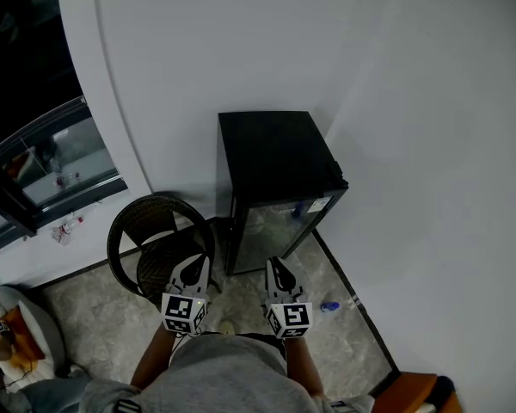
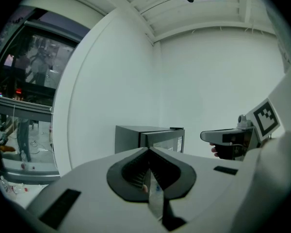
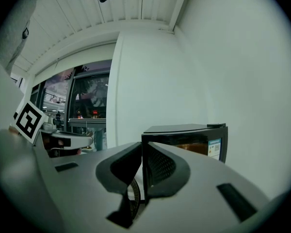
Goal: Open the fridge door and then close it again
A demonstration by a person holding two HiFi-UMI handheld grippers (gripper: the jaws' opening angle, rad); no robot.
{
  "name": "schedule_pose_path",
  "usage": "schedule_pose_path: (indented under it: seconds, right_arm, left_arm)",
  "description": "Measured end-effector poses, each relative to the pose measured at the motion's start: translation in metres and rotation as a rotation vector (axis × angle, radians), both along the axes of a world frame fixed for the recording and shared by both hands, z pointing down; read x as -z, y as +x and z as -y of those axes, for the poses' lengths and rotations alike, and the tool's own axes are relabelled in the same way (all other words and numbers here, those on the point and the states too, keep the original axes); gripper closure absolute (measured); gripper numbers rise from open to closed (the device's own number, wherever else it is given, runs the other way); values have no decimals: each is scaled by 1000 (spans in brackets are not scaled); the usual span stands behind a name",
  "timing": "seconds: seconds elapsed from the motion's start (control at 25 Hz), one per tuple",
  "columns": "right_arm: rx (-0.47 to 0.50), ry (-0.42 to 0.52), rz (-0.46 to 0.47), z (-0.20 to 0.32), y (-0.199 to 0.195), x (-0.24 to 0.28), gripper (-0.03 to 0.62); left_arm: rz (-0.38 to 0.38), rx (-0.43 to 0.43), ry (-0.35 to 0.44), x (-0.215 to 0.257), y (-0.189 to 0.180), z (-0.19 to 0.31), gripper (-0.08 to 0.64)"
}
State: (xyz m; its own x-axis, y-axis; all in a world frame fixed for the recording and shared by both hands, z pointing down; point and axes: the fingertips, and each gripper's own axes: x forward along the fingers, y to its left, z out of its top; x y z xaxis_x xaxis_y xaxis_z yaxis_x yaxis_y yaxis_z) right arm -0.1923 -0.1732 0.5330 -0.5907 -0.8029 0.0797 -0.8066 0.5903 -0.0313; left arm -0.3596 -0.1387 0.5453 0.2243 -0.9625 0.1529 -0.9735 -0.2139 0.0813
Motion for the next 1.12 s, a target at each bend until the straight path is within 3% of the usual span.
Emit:
schedule_pose_path:
  seconds: [1.12]
  right_arm:
    - [-10, 10, -6, 12, -8, -3, 540]
  left_arm:
    - [4, -15, -9, -8, -7, 14, 555]
